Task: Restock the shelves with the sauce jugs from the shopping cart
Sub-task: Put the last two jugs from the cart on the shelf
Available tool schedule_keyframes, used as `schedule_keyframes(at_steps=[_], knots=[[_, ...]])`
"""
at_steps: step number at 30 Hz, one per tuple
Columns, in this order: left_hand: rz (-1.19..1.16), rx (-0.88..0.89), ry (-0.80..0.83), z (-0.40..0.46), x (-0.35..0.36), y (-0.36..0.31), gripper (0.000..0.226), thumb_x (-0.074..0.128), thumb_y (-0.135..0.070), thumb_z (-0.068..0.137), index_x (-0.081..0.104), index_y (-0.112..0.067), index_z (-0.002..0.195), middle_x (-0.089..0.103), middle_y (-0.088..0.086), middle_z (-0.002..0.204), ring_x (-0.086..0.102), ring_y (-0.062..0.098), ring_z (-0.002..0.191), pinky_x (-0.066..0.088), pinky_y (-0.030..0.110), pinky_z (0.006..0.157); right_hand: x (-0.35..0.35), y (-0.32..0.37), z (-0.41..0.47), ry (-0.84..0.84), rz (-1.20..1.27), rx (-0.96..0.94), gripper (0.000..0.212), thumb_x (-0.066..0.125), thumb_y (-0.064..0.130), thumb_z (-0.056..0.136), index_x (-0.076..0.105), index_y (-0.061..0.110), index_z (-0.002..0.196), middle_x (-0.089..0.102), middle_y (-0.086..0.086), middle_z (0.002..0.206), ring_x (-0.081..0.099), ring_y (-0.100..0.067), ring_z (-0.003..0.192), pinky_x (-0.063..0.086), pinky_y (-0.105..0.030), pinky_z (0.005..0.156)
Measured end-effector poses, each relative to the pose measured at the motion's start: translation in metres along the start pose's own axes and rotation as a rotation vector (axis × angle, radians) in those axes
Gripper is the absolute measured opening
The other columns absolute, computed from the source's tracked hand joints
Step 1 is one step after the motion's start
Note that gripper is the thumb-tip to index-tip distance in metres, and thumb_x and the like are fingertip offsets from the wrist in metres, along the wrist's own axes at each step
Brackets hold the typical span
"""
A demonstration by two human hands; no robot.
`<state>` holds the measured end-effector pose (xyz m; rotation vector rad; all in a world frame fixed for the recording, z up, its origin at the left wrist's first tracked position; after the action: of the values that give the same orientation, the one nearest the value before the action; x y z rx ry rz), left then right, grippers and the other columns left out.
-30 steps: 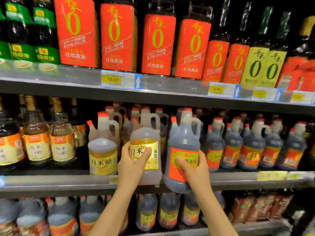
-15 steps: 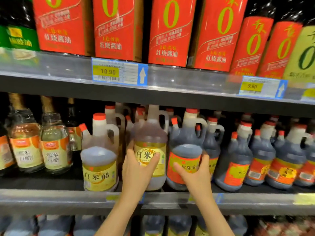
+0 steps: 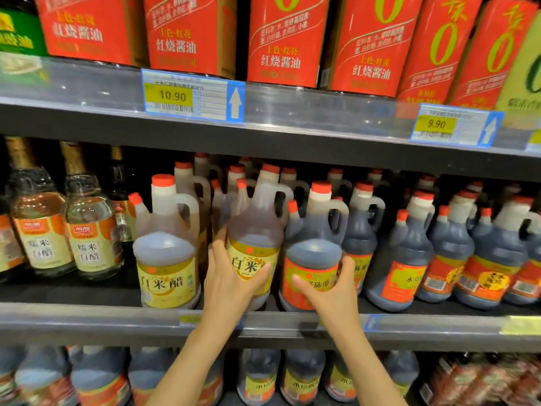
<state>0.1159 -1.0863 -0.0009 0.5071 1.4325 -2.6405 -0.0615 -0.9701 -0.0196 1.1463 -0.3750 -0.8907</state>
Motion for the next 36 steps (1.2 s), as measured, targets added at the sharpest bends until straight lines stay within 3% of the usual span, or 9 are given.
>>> schedule_keyframes(at_steps=[9,13,18,23,36], knots=[[0.138,-0.002,-0.008,-0.011,-0.001,0.013,0.095,0.079,-0.034,0.067,0.025,-0.005,0.14,0.045,0.014,0.133,0.048,0.032,0.119,0.047,0.044,0.089,0.0,-0.001,-0.002,0.009,-0.023,0.03,0.071,0.083,0.02,0.067,0.031,0.029,0.115,0.044,0.026,0.102,0.049,0.01,0.089,0.042,-0.011,0.067],[0.206,-0.022,-0.044,-0.016,-0.007,0.013,0.094,0.077,-0.043,0.067,0.027,-0.01,0.14,0.049,0.012,0.133,0.05,0.032,0.119,0.049,0.048,0.085,0.001,-0.001,-0.003,0.018,-0.07,0.032,0.07,0.083,0.022,0.066,0.035,0.024,0.117,0.051,0.014,0.104,0.055,-0.006,0.092,0.042,-0.011,0.066],[0.279,-0.037,-0.054,-0.019,-0.012,0.014,0.092,0.074,-0.047,0.069,0.028,-0.01,0.139,0.051,0.012,0.132,0.05,0.033,0.119,0.048,0.045,0.082,0.001,0.001,-0.003,0.04,-0.145,0.011,0.068,0.082,0.029,0.067,0.035,0.024,0.115,0.053,0.006,0.109,0.054,-0.013,0.095,0.04,-0.013,0.066],[0.309,-0.037,-0.046,-0.021,-0.015,0.011,0.092,0.071,-0.051,0.07,0.026,-0.01,0.139,0.05,0.013,0.133,0.05,0.034,0.119,0.048,0.045,0.081,-0.003,0.0,-0.002,-0.014,-0.239,-0.019,0.072,0.083,0.036,0.063,0.043,0.017,0.119,0.052,0.0,0.115,0.053,-0.017,0.105,0.045,-0.028,0.083],[0.364,-0.032,-0.024,-0.023,-0.02,0.011,0.094,0.07,-0.047,0.074,0.025,0.004,0.138,0.05,0.024,0.13,0.052,0.038,0.117,0.046,0.042,0.085,-0.003,0.006,-0.005,-0.099,-0.403,-0.031,0.076,0.08,0.042,0.065,0.044,0.011,0.124,0.053,-0.005,0.121,0.051,-0.022,0.114,0.04,-0.026,0.086]])
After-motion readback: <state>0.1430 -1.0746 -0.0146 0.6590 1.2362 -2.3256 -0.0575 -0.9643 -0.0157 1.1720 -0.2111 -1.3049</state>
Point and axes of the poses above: each hand's wrist, its own z-axis towards the middle knuckle, its own x-axis out of the palm, y = z × x, the point moved 10 cm from there along z, towards the middle knuckle
